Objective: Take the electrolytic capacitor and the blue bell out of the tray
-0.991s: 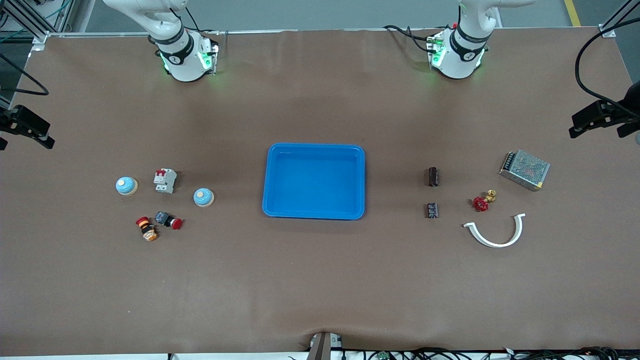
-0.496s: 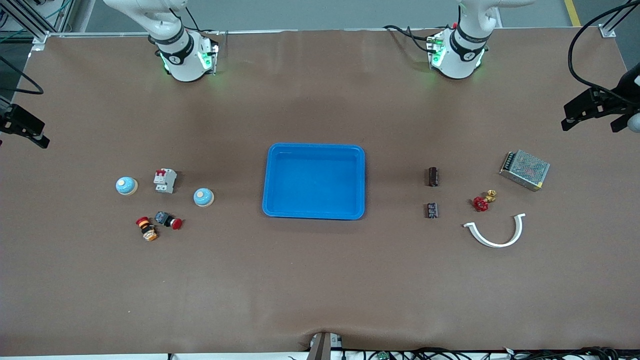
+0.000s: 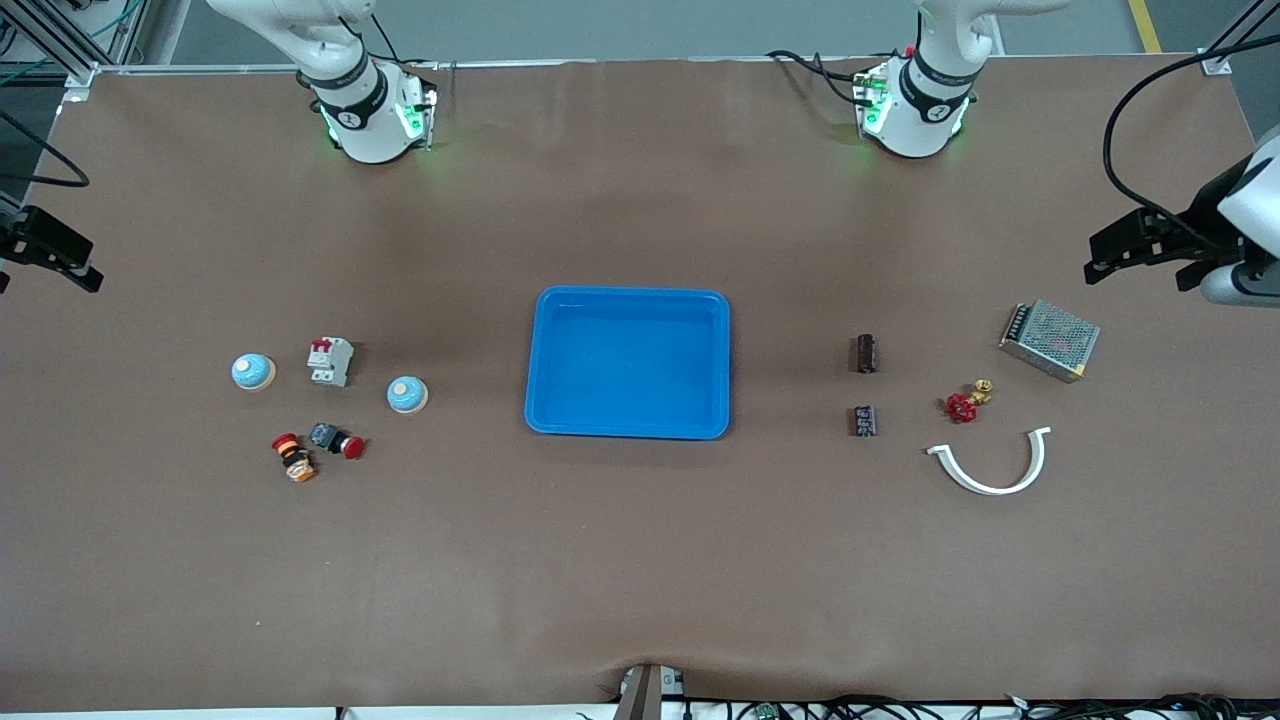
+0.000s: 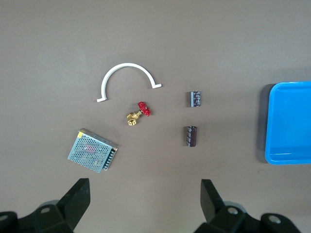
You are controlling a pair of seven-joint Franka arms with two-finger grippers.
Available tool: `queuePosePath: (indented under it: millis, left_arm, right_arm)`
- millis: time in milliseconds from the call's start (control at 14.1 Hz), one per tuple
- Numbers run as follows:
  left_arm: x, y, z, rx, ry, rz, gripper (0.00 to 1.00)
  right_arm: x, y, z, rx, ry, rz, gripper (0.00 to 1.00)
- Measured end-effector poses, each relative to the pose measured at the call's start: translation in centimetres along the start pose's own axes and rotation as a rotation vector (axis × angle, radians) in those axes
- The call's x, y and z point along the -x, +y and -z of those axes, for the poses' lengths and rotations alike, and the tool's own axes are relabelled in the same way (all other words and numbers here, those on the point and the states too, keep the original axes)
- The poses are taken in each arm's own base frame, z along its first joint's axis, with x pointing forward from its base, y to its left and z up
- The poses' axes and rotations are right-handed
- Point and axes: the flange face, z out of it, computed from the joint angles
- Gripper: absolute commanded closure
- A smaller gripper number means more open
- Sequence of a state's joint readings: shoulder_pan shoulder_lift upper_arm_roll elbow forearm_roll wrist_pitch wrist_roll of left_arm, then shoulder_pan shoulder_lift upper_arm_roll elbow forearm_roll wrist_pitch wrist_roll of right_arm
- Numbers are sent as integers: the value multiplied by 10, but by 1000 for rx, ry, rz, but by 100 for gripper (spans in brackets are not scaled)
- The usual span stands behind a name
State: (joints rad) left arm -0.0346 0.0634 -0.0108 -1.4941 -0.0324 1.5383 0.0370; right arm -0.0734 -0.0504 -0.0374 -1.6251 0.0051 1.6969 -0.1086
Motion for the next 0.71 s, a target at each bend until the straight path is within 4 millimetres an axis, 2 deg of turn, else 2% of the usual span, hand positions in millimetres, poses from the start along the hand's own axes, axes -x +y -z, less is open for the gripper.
queuePosePath:
  millis: [212, 708]
  left_arm:
    - [-3, 0, -4, 0, -7, 0, 0]
    - [-3, 0, -1, -1, 0, -2, 0]
  right_arm:
    - [0, 0, 2, 0, 3, -22, 0]
    - [0, 0, 2, 0, 4, -24, 0]
